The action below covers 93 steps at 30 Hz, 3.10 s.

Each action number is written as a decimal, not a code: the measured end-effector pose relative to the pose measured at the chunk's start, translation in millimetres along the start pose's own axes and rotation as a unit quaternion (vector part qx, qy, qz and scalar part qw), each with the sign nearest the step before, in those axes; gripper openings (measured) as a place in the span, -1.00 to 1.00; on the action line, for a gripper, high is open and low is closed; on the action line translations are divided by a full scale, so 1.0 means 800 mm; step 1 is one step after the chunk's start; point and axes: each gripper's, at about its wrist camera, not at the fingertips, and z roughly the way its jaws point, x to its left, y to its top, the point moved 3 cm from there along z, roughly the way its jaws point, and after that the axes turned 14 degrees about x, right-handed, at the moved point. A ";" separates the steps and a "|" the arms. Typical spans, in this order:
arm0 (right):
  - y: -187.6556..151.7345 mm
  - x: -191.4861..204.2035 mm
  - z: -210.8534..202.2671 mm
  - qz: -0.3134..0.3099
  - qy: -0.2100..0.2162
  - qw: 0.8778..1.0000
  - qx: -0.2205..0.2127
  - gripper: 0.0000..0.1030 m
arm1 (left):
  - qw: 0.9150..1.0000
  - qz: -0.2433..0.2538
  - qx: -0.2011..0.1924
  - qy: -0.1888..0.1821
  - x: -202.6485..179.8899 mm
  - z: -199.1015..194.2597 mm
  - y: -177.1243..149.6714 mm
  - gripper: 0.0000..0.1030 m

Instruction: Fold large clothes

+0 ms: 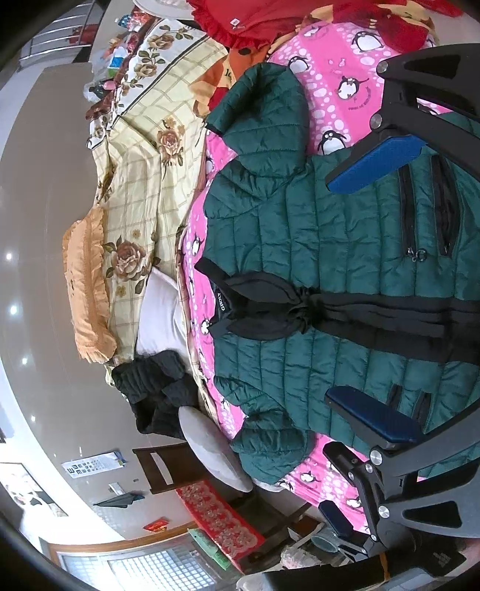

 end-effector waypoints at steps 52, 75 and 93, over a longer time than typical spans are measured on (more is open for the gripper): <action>0.026 0.016 0.012 0.010 0.024 1.000 0.011 1.00 | 1.000 0.001 -0.007 0.011 0.019 0.004 0.013 0.98; 0.090 0.052 0.056 0.015 0.112 0.993 0.043 1.00 | 0.999 -0.021 0.021 0.043 0.077 0.065 0.059 0.98; 0.105 0.033 0.127 -0.006 0.034 0.998 0.047 1.00 | 0.997 -0.057 0.029 0.052 0.152 0.120 0.091 0.98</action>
